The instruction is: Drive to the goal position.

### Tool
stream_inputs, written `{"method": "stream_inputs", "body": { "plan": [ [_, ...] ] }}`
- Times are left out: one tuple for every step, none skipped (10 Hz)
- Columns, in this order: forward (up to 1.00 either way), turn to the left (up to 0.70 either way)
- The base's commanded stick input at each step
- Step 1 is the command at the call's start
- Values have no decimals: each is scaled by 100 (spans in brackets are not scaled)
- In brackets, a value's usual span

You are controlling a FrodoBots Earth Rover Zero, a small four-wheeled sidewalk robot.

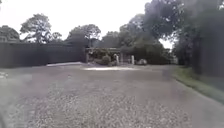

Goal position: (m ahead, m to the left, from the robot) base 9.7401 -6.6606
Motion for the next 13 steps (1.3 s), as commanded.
{"method": "stream_inputs", "body": {
  "plan": [
    [70,-35],
    [70,-35],
    [70,-29],
    [70,-19],
    [70,-9],
    [70,0],
    [70,0],
    [70,0],
    [70,0],
    [70,0],
    [70,0],
    [70,0],
    [70,0]
  ]
}}
